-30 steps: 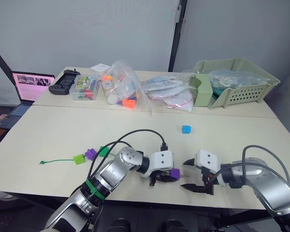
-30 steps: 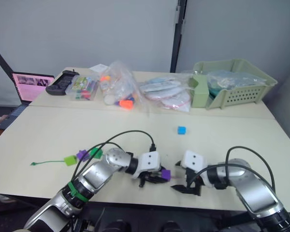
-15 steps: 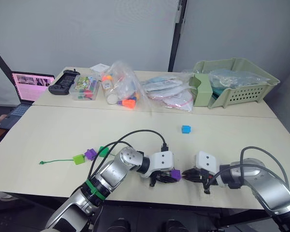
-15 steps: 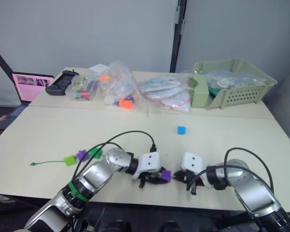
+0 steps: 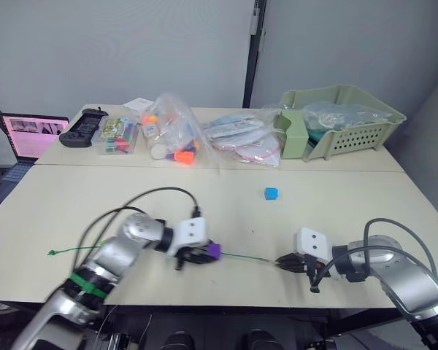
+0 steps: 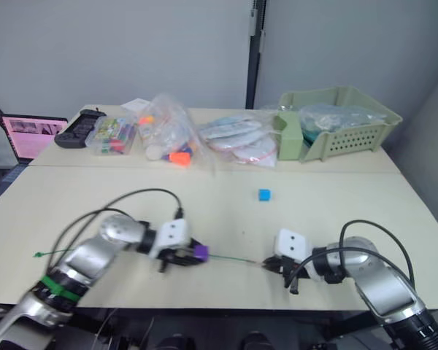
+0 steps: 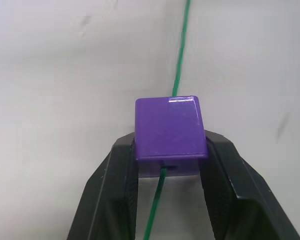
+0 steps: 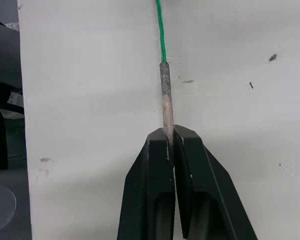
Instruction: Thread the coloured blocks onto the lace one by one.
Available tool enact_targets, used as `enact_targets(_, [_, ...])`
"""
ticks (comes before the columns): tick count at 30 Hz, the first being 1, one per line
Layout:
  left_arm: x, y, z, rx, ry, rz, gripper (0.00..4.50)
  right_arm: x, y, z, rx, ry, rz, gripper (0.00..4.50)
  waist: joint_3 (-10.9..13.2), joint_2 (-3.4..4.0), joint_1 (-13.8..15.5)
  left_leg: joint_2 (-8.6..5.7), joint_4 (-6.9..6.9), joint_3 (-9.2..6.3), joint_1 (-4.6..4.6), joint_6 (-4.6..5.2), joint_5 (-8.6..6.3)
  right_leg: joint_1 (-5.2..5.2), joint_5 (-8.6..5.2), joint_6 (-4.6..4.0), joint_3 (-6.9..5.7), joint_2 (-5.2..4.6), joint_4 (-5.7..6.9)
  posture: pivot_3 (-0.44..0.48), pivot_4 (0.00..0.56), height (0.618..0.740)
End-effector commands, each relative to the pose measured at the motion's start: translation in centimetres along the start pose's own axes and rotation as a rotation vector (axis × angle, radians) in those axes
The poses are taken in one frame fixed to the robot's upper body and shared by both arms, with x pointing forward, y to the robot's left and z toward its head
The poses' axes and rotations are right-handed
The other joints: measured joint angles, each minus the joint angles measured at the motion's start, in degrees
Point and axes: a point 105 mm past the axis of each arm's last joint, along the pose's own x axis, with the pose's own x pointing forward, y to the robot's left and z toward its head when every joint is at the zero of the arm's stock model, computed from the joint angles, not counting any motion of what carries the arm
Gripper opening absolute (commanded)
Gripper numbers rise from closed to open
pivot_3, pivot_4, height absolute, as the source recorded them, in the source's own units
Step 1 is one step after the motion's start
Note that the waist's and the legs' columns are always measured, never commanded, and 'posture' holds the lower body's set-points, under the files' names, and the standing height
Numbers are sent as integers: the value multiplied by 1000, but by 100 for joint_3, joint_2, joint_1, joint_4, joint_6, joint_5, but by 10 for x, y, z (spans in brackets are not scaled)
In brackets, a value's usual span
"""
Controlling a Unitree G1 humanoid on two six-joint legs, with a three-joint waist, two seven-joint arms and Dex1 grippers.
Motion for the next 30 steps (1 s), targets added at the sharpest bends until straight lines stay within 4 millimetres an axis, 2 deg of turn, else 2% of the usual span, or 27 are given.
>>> enact_targets(1, [-54, 7, -71, -104, 243, 99, 1206, -3, -4, 10, -47, -22, -6, 0, -1, 1, -15, 2, -7, 2, 9, 0, 0, 2, -4, -2, 3, 1, 0, 0, 150, 740])
enact_targets(3, [-72, 8, -85, -106, 297, 119, 1206, -3, -4, 10, -50, -22, -5, 0, -2, 3, -17, 7, -29, 9, 31, 0, 0, 5, -15, 1, 6, 2, 1, 0, 150, 740])
enact_targets(7, [-92, 6, -96, -114, 329, 127, 1206, -2, -6, 10, -54, -24, -5, 0, -12, 20, 6, 4, -39, 24, 36, 0, 0, 6, -25, 10, 6, -4, 6, 0, 150, 740])
enact_targets(12, [-91, -1, -95, -129, 309, 111, 1206, -2, -7, 9, -59, -23, -7, 0, -12, 21, 2, 8, -41, 52, 34, 0, 0, 3, -20, 0, 7, -4, 6, 0, 150, 740])
enact_targets(14, [-90, 3, -89, -151, 268, 138, 2218, -2, -8, 9, -60, -21, -7, 0, -12, 22, -2, 9, -41, 56, 33, 0, 0, 2, -19, 0, 7, -4, 6, 0, 150, 740])
enact_targets(16, [-89, 7, -76, -177, 211, 139, 2855, -2, -8, 8, -61, -18, -7, 0, -12, 20, 13, 10, -42, 60, 30, 0, 0, -1, -20, 0, 9, -4, 9, 0, 150, 740])
enact_targets(21, [-88, 15, -39, -120, 136, 123, 4450, 3, -7, 12, -70, -29, -1, 0, -9, 15, 45, 1, -33, 56, -9, -1, 0, -28, -14, -6, 8, -11, 7, 0, 150, 740])
enact_targets(24, [-81, 13, -21, -109, 86, 102, 4450, 6, -7, 16, -76, -37, 3, 0, -8, 12, 71, -3, -16, 49, -76, -6, 4, -86, -3, -5, 7, -14, 14, 0, 150, 740])
enact_targets(30, [-40, -1, 22, -52, -33, 14, 4450, 21, -9, 30, -83, -71, 8, 0, -6, 8, 93, -6, -13, 49, -77, -7, 4, -84, 0, -1, 6, -17, 13, 0, 150, 740])
